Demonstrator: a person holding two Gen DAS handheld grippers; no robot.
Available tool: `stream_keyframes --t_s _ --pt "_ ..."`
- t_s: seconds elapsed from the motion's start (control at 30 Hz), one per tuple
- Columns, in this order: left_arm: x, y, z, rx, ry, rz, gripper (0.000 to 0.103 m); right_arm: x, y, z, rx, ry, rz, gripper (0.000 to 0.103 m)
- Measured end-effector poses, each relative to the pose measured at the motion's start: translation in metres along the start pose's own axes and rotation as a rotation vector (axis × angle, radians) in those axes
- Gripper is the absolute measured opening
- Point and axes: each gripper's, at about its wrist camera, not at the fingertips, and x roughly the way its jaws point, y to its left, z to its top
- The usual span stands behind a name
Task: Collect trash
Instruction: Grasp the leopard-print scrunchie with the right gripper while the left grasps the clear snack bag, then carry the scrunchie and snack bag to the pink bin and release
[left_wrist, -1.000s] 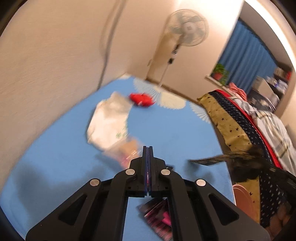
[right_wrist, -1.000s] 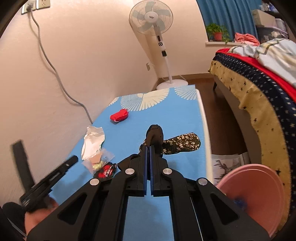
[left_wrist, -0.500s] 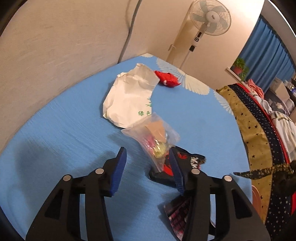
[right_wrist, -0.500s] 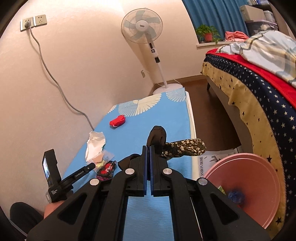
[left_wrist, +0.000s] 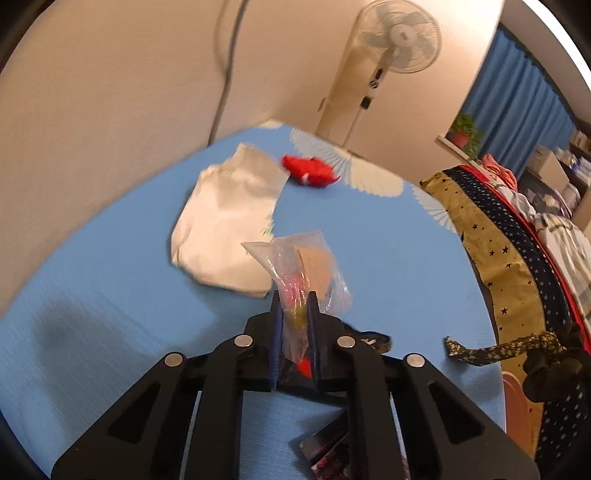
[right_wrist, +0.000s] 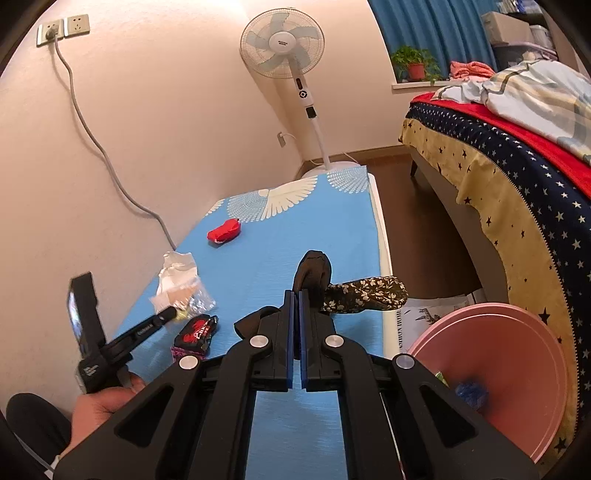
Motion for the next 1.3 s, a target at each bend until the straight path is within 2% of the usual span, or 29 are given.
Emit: stream_keyframes --t_s 0.33,0.8,1.03,1.3 --pt "-0.039 -0.015 0.004 0.074 -0.063 -0.037 0.011 -0.023 0.005 0.003 -0.037 -0.050 -0.032 0.003" --pt "-0.103 -0.058 -0.012 0.208 -0.118 -0.130 0.011 -0.079 0.011 0.006 -0.059 -0.144 -0.052 0.003" --pt "-0.122 -0.076 -0.023 0.256 -0.125 -0.174 0.011 -0.115 0.006 0.004 -0.049 -0.199 -0.085 0.002" --pt "-0.135 -0.093 -0.032 0.289 -0.130 -0.222 0.011 -0.137 -0.004 -0.007 -0.025 -0.213 -0.125 0.002"
